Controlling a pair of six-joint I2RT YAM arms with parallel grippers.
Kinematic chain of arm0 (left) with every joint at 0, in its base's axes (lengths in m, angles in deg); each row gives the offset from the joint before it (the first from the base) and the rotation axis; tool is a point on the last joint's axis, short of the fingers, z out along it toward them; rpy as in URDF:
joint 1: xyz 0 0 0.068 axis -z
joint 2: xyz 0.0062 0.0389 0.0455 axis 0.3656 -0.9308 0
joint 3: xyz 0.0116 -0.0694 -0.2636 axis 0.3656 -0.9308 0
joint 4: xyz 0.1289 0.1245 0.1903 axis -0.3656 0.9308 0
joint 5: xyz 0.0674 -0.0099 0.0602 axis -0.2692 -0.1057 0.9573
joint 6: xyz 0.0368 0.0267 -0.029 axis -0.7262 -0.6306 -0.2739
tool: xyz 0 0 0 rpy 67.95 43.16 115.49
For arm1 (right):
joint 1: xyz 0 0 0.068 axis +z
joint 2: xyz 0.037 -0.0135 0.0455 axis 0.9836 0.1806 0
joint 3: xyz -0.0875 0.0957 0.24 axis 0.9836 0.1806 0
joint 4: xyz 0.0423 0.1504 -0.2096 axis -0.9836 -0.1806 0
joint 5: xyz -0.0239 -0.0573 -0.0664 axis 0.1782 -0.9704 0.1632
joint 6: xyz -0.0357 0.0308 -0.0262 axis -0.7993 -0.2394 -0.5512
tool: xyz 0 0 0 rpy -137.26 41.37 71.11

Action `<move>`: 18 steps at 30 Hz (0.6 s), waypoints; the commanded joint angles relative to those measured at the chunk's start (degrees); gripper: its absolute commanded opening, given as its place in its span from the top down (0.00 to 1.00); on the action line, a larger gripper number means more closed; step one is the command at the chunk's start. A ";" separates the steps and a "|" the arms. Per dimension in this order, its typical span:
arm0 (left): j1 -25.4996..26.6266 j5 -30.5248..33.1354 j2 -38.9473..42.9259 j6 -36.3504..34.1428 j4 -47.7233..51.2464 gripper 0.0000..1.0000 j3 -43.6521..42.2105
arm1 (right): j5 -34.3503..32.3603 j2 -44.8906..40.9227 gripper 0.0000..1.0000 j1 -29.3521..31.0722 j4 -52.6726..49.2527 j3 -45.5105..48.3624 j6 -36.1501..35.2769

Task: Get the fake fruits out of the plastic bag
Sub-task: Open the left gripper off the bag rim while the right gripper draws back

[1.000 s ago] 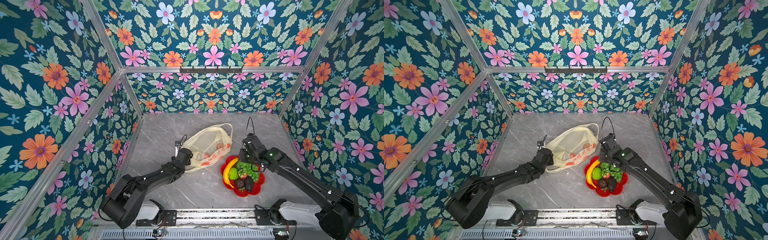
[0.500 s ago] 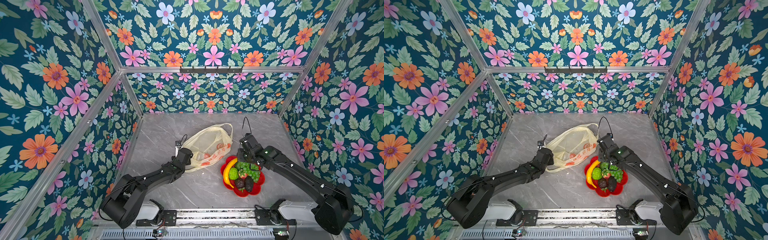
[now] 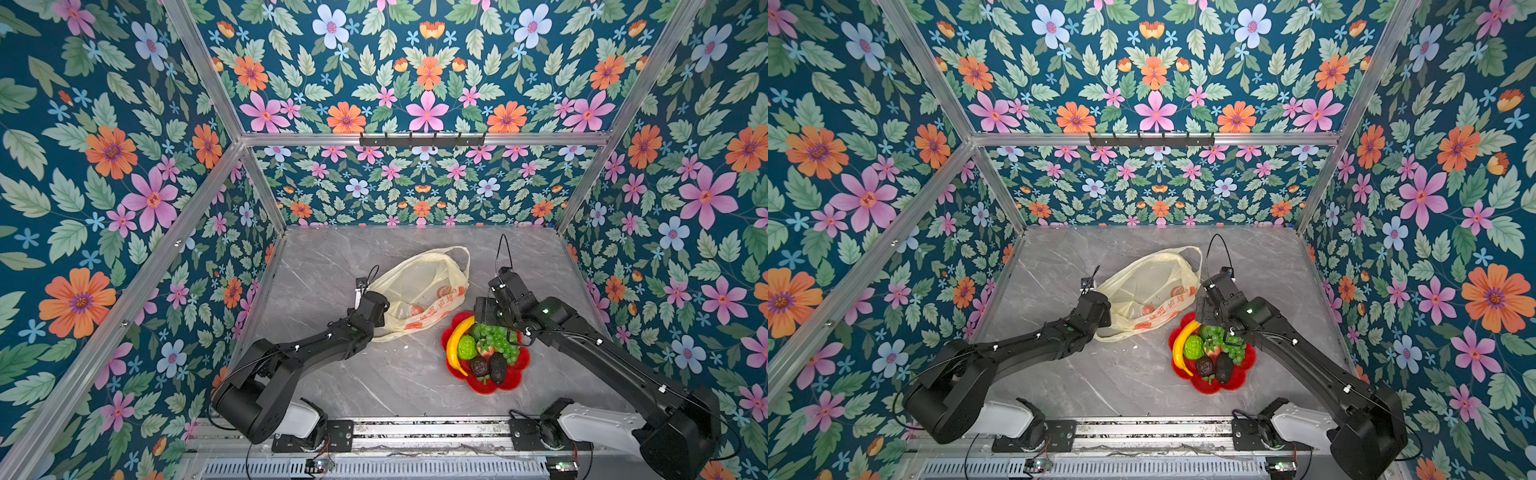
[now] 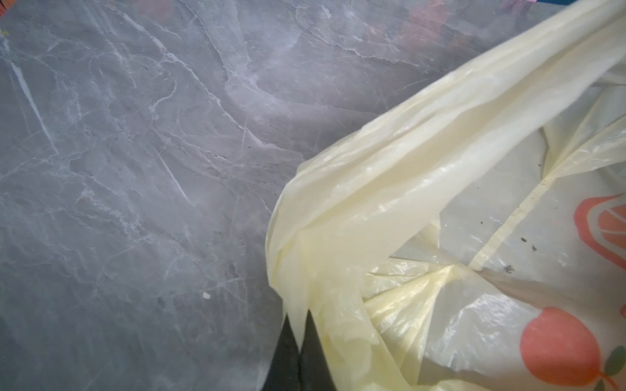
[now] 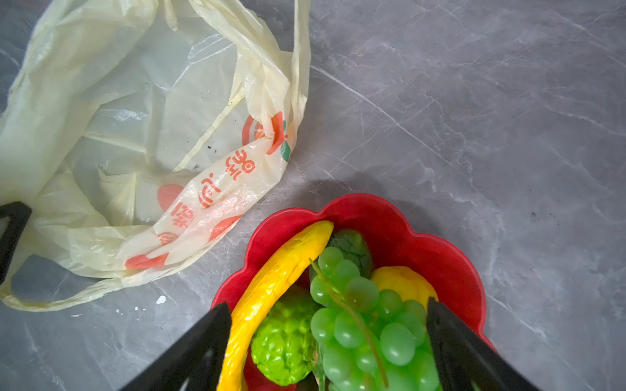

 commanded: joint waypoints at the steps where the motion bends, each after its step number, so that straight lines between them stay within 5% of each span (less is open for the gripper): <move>1: -0.15 -3.21 -3.09 -3.26 3.85 1.00 5.86 | -1.89 -2.65 0.04 -0.69 -0.94 0.59 -0.08; 8: -0.35 -4.24 -14.84 -9.26 7.38 1.00 23.72 | 12.74 -13.94 0.03 -13.31 1.55 7.67 3.32; 18: -2.06 -5.97 -33.95 -17.97 11.97 1.00 48.43 | 17.67 -28.48 0.04 -28.15 -0.51 17.17 10.30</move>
